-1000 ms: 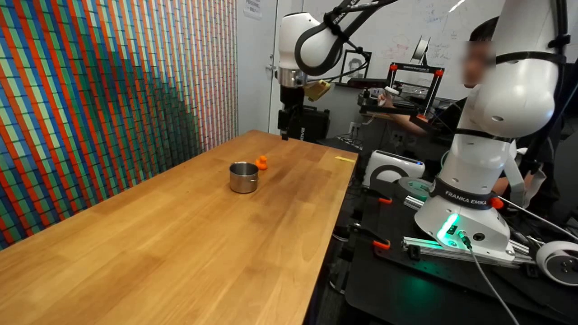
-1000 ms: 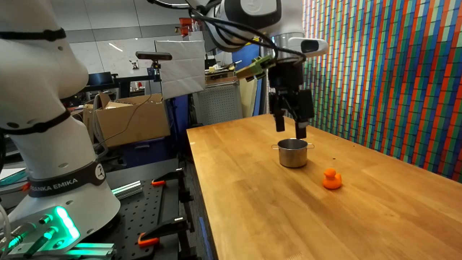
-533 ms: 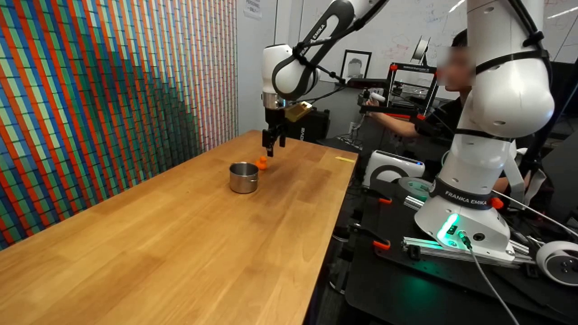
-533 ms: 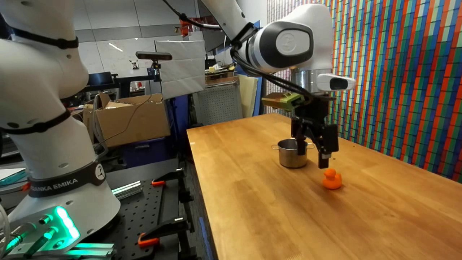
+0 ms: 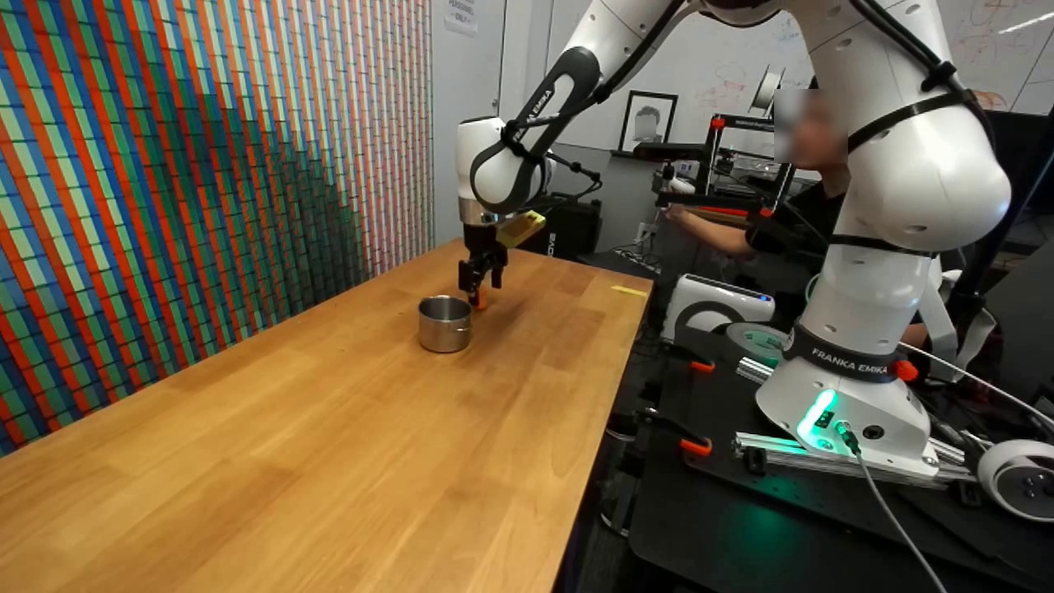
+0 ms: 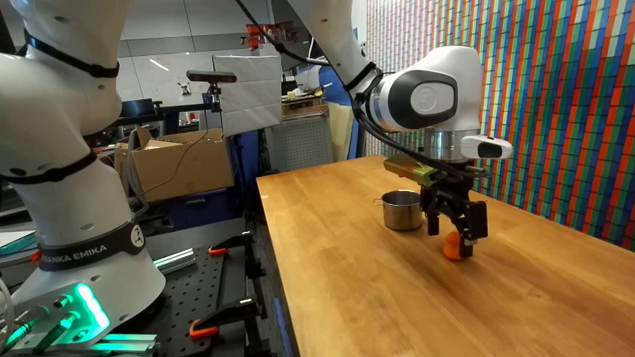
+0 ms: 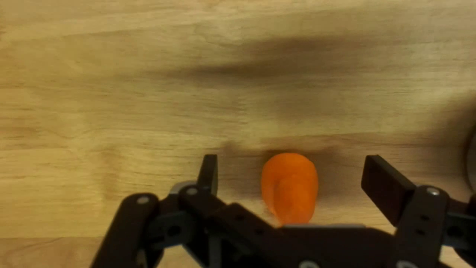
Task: Place the orange rubber duck in the pot
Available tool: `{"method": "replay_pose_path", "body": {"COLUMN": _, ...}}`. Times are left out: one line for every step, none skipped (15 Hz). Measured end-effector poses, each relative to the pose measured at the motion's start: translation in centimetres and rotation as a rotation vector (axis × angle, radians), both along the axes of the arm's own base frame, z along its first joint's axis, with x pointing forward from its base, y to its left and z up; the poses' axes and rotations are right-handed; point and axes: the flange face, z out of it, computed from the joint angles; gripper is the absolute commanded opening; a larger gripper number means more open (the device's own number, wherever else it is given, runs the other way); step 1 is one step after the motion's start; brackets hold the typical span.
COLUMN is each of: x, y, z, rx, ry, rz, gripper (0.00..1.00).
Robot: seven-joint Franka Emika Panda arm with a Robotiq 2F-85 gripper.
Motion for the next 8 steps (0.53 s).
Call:
{"method": "replay_pose_path", "body": {"x": 0.2, "y": 0.1, "z": -0.5, "rx": 0.0, "ry": -0.002, "rz": 0.003, "gripper": 0.74}}
{"method": "replay_pose_path", "body": {"x": 0.5, "y": 0.2, "z": -1.0, "rx": 0.001, "ry": -0.006, "rz": 0.006, "gripper": 0.68}}
{"method": "replay_pose_path", "body": {"x": 0.6, "y": 0.3, "z": -1.4, "rx": 0.002, "ry": -0.012, "rz": 0.01, "gripper": 0.58}}
{"method": "replay_pose_path", "body": {"x": 0.7, "y": 0.5, "z": -1.7, "rx": 0.002, "ry": -0.016, "rz": 0.014, "gripper": 0.5}}
{"method": "replay_pose_path", "body": {"x": 0.8, "y": 0.6, "z": -1.9, "rx": 0.003, "ry": -0.021, "rz": 0.018, "gripper": 0.42}}
{"method": "replay_pose_path", "body": {"x": 0.9, "y": 0.8, "z": -1.9, "rx": 0.005, "ry": -0.024, "rz": 0.023, "gripper": 0.36}}
{"method": "replay_pose_path", "body": {"x": 1.0, "y": 1.0, "z": -1.8, "rx": 0.007, "ry": -0.027, "rz": 0.029, "gripper": 0.27}}
{"method": "replay_pose_path", "body": {"x": 1.0, "y": 1.1, "z": -1.7, "rx": 0.007, "ry": -0.028, "rz": 0.034, "gripper": 0.2}}
